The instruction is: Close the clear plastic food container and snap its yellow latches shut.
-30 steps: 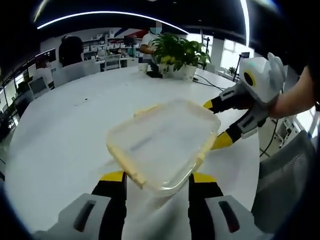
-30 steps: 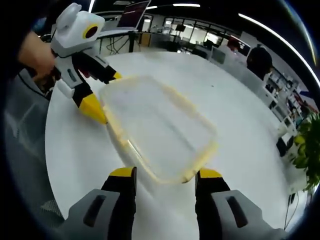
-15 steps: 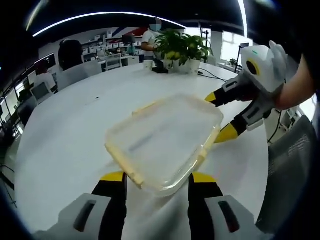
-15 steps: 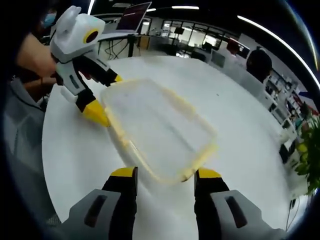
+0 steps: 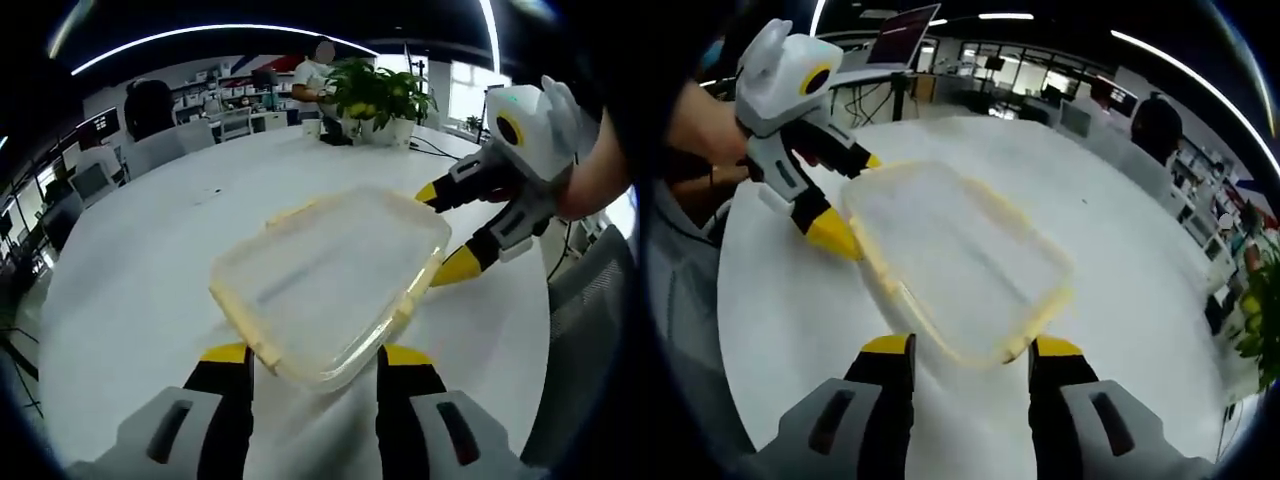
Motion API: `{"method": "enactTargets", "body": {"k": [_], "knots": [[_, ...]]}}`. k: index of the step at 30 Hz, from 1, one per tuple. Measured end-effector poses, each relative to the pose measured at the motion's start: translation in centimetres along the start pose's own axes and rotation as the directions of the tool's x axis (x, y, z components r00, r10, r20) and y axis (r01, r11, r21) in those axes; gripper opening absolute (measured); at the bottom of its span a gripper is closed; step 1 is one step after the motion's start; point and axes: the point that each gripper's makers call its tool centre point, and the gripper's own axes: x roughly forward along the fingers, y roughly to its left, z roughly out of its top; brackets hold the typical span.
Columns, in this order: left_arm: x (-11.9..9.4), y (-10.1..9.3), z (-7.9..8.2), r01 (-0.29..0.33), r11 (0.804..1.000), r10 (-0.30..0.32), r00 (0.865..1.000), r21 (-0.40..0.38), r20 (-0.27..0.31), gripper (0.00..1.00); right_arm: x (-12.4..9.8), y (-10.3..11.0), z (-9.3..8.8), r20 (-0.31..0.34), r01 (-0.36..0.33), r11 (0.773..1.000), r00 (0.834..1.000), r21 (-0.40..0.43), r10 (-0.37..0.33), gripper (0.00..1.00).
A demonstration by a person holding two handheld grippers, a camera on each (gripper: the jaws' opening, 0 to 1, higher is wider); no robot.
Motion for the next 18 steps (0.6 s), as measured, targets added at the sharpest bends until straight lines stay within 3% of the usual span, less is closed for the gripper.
{"method": "enactTargets", "body": {"k": [7,18], "knots": [[-0.35,0.95,-0.23,-0.015,1.000,0.015,1.000,0.000,-0.008,0.43,0.67,0.29,0.82,0.006,-0.010,1.000,1.000,0.000,0.010,0.42],[-0.79,0.90,-0.18,-0.037,0.999,0.037,0.999,-0.009,-0.015,0.43,0.14,0.23,0.83,0.006,-0.017,1.000,1.000,0.004,0.017,0.41]]}}
